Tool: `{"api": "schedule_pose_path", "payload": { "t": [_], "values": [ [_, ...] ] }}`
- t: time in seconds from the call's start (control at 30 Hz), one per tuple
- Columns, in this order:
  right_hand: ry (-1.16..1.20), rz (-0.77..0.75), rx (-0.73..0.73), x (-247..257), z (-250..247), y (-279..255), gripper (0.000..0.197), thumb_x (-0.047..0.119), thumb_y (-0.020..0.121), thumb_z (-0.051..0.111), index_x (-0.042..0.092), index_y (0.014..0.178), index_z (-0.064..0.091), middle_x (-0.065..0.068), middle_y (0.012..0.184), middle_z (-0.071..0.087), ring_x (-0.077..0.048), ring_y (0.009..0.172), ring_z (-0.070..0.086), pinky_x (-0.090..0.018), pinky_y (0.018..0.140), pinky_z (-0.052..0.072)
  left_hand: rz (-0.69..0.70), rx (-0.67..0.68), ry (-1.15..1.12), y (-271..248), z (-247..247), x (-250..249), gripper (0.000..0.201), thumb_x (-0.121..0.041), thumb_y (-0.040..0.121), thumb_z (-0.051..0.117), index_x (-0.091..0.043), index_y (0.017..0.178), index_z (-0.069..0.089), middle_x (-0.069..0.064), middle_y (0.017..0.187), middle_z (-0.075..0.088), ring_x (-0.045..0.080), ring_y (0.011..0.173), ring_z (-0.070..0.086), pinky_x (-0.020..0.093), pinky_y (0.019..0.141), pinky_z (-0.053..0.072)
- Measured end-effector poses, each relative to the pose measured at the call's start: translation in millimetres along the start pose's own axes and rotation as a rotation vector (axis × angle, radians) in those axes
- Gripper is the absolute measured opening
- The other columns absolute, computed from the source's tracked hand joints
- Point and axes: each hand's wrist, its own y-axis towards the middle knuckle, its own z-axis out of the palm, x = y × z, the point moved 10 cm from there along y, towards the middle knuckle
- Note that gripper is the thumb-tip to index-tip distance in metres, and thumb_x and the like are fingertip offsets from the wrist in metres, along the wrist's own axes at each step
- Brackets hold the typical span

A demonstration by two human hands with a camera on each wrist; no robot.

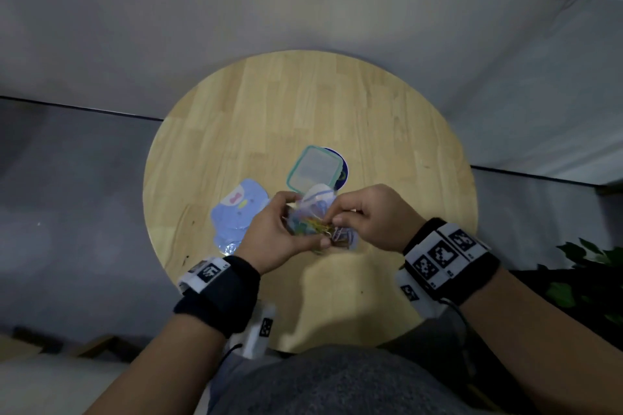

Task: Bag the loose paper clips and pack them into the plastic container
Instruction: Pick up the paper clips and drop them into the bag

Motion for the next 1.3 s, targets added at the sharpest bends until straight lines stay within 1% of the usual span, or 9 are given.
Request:
{"api": "schedule_pose_path", "payload": {
  "t": [0.1,0.2,0.27,0.4,0.57,0.7,0.97,1.1,1.3],
  "values": [
    [0.059,-0.047,0.008,1,-5,-3,0.016,0.010,0.081,0.063,0.020,0.087,0.075,0.000,0.080,0.075,-0.012,0.075,0.067,-0.033,0.073,0.053,-0.087,0.224,-0.077,-5,16,-1,0.034,-0.019,0.057,0.088,-0.031,0.082,0.069,-0.007,0.079,0.072,0.009,0.074,0.066,0.035,0.071,0.053],
    [0.148,-0.085,-0.027,6,-3,-4,0.018,0.012,0.077,0.068,0.017,0.094,0.072,0.003,0.091,0.072,0.000,0.074,0.064,-0.016,0.068,0.046,-0.143,0.270,-0.095,-8,26,-2,0.024,-0.010,0.068,0.081,-0.026,0.080,0.068,-0.004,0.077,0.070,0.010,0.071,0.063,0.024,0.058,0.048],
    [0.180,-0.077,-0.040,4,-2,-3,0.040,0.012,0.072,0.075,0.017,0.111,0.067,0.004,0.105,0.067,0.007,0.082,0.062,-0.009,0.076,0.044,-0.157,0.270,-0.123,-9,28,-2,0.023,-0.011,0.068,0.079,-0.021,0.086,0.068,0.001,0.079,0.072,0.015,0.071,0.067,0.023,0.055,0.049],
    [0.095,-0.023,-0.004,-2,6,1,0.057,0.013,0.071,0.077,0.021,0.124,0.059,0.001,0.118,0.065,-0.012,0.109,0.060,-0.029,0.097,0.046,-0.177,0.290,-0.126,-11,31,-1,0.023,-0.004,0.072,0.077,-0.015,0.089,0.068,0.002,0.076,0.073,0.017,0.067,0.067,0.023,0.054,0.051],
    [-0.037,0.040,0.131,0,19,2,0.025,0.017,0.081,0.067,0.020,0.106,0.070,0.000,0.101,0.072,-0.013,0.092,0.061,-0.026,0.081,0.044,-0.171,0.294,-0.141,-12,31,-6,0.022,-0.007,0.072,0.077,-0.019,0.088,0.067,0.004,0.077,0.073,0.019,0.061,0.066,0.021,0.050,0.048],
    [-0.162,0.060,0.299,-2,34,2,0.024,0.021,0.086,0.061,0.024,0.109,0.069,-0.006,0.098,0.072,-0.020,0.090,0.061,-0.032,0.079,0.047,-0.182,0.330,-0.121,-18,37,-3,0.021,-0.012,0.074,0.078,-0.014,0.092,0.068,0.005,0.079,0.074,0.019,0.062,0.066,0.021,0.051,0.048],
    [0.058,-0.112,-0.070,13,-7,3,0.030,0.018,0.070,0.075,0.018,0.100,0.074,-0.001,0.097,0.071,-0.016,0.090,0.066,-0.040,0.084,0.052,-0.188,0.292,-0.185,-14,31,-4,0.015,-0.015,0.077,0.075,-0.020,0.090,0.069,0.005,0.080,0.075,0.017,0.059,0.066,0.021,0.053,0.049],
    [0.088,-0.122,-0.031,16,-6,5,0.019,0.016,0.073,0.072,0.018,0.091,0.076,0.002,0.087,0.075,-0.010,0.082,0.067,-0.038,0.079,0.053,-0.187,0.312,-0.197,-15,35,-8,0.015,-0.018,0.078,0.074,-0.016,0.092,0.070,0.006,0.081,0.075,0.018,0.062,0.068,0.022,0.056,0.050],
    [0.084,0.033,0.275,10,11,7,0.021,0.016,0.085,0.064,0.021,0.102,0.074,0.008,0.092,0.074,0.010,0.076,0.061,-0.007,0.071,0.045,-0.164,0.338,-0.218,-18,35,-15,0.009,-0.023,0.080,0.071,-0.021,0.089,0.071,0.006,0.077,0.073,0.022,0.063,0.067,0.021,0.055,0.050]
  ]
}}
